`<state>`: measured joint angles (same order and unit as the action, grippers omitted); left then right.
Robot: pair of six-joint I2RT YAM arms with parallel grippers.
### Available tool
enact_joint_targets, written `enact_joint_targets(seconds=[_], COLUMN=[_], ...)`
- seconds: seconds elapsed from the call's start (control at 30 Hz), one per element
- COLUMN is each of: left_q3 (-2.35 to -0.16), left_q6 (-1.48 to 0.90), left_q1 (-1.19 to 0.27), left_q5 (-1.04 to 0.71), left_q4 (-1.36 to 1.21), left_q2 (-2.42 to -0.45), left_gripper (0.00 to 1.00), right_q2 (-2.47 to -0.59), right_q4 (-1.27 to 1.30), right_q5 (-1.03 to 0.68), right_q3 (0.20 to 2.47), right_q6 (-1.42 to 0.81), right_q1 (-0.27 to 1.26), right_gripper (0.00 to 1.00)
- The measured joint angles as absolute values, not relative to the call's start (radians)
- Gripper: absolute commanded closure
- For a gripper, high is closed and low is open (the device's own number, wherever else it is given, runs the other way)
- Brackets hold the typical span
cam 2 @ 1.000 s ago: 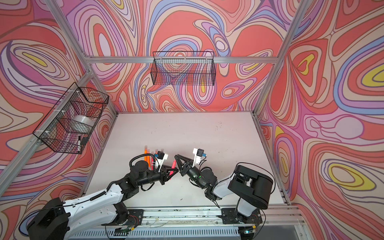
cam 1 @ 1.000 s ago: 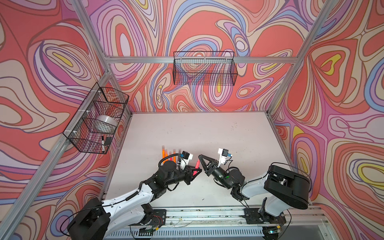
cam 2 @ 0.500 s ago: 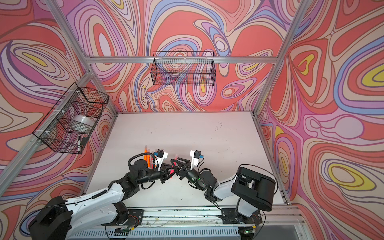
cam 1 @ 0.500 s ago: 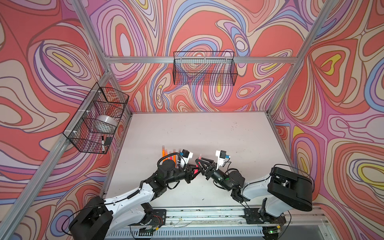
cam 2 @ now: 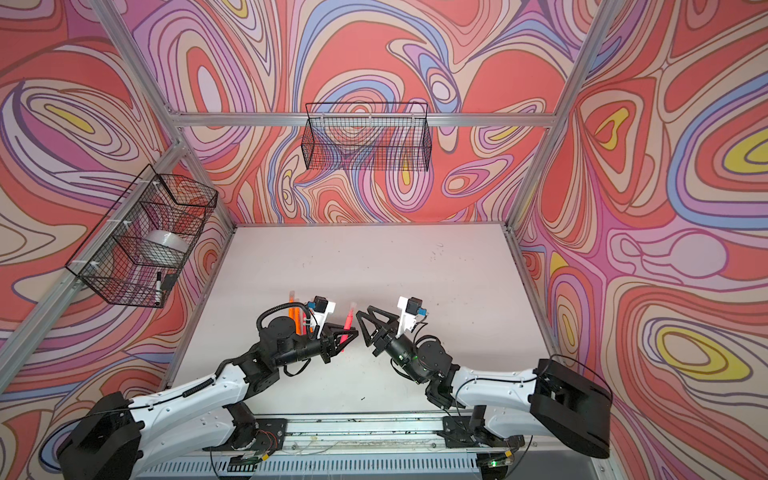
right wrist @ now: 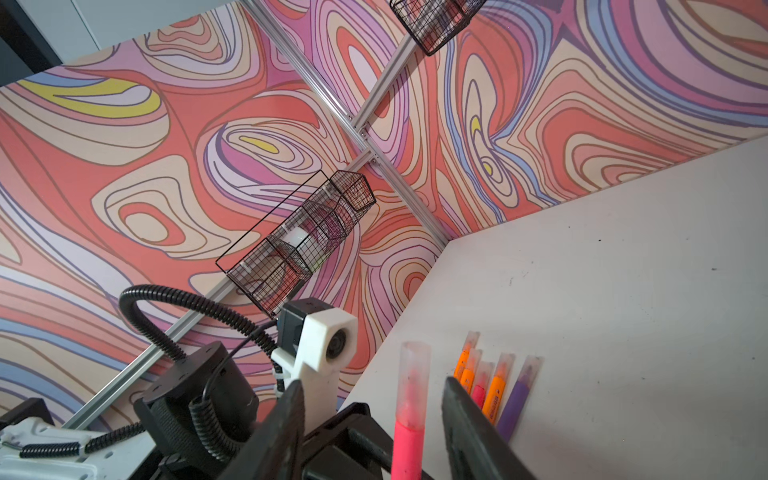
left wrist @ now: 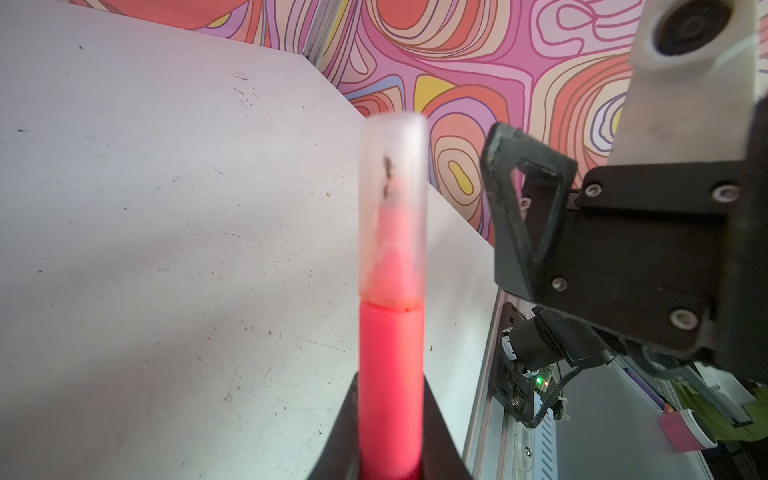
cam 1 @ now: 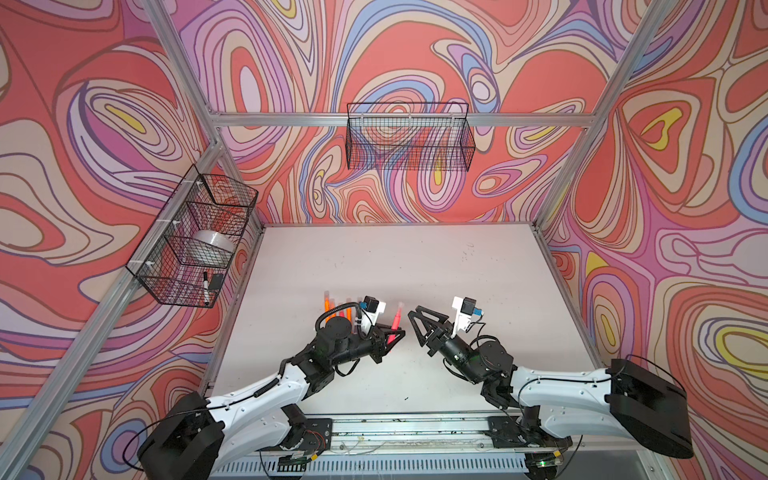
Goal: Insert the pens into the pen caps
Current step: 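Lower the pink cap onto the highlighter tip with the right gripper, then press the cap down onto the highlighter with the right gripper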
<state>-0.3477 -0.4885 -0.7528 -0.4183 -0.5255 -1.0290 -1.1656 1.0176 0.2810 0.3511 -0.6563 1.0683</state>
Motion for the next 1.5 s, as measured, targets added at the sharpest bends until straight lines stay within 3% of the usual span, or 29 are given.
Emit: enact_joint_targets(seconds=[0.27,0.73,1.23,1.37,1.5], left_q3=[-0.402,-0.404,-0.404,-0.404,-0.404], left_q6=[-0.368,-0.332,-0.332,-0.332,-0.332], left_q1=[-0.888,-0.889,-0.889,-0.889,-0.889], left_q5=[-0.3,-0.253,-0.253,-0.253,-0.251], left_q4=[-0.439,-0.394,-0.392,-0.392,-0.39], left_q2=[-1.029,-1.028,-1.028,-1.028,-1.028], left_gripper=[1.0,1.0,1.0,1.0,1.0], right_q2=[-1.106,-1.102,-1.163,-1.172,-1.188], right_q4=[0.611,0.376,0.342,0.342,0.342], right_q5=[0.289,0.227,0.159,0.147,0.13], right_q3=[0.579,0.595,0.641,0.643,0.651], right_q6=[-0.62,-0.66,-0.67,-0.67,-0.669], right_q1=[1.068,0.981,0.97,0.969,0.969], right_gripper=[0.5,0.53,0.7,0.78,0.93])
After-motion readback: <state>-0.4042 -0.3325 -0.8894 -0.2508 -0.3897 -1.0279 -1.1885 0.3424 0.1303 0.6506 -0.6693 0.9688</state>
